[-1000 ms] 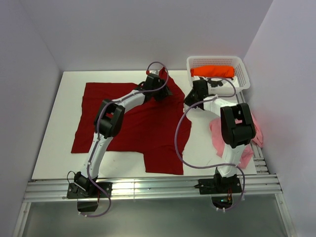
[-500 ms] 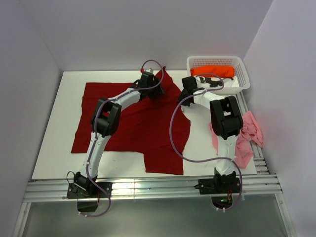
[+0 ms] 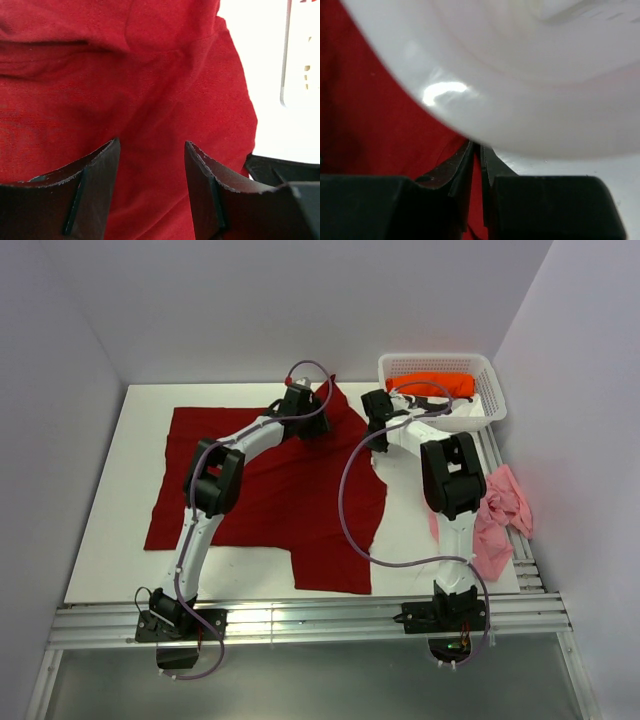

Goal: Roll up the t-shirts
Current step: Flatten the tshirt

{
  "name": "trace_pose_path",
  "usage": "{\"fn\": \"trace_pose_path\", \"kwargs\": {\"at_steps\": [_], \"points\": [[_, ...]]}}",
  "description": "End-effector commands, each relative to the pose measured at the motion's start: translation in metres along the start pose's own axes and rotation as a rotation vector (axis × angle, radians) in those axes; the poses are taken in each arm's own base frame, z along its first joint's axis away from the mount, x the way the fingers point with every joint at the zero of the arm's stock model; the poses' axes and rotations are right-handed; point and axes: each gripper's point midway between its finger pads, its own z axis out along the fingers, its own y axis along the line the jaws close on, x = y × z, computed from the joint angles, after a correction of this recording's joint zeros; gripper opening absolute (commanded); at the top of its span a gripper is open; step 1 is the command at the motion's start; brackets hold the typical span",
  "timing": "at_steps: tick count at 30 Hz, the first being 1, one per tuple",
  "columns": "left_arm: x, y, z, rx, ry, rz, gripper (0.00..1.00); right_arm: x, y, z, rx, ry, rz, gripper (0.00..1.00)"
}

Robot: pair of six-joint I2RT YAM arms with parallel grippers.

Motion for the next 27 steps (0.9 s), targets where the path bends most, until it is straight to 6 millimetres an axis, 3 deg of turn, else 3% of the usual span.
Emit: {"fn": "trace_pose_path", "kwargs": {"at_steps": [1, 6, 12, 19, 27], "points": [[-0.020, 0.002, -0.010, 0.003, -0.029, 0.001, 0.60, -0.032, 0.007, -0.029, 0.028, -0.130, -0.041, 0.17], [-0.023, -0.001, -0.013, 0.007, -0.030, 0.007, 0.60, -0.035, 0.026, -0.055, -0.010, -0.217, -0.101, 0.23], [-0.031, -0.003, -0.017, -0.002, -0.047, 0.021, 0.60, -0.030, 0.038, -0.071, -0.107, -0.239, -0.116, 0.27], [-0.034, 0.008, -0.010, -0.028, -0.032, 0.003, 0.60, -0.012, 0.034, -0.052, -0.063, -0.158, -0.139, 0.20], [-0.036, 0.046, -0.010, -0.099, -0.022, -0.032, 0.60, 0.011, 0.030, -0.027, -0.020, -0.069, -0.149, 0.08]]}}
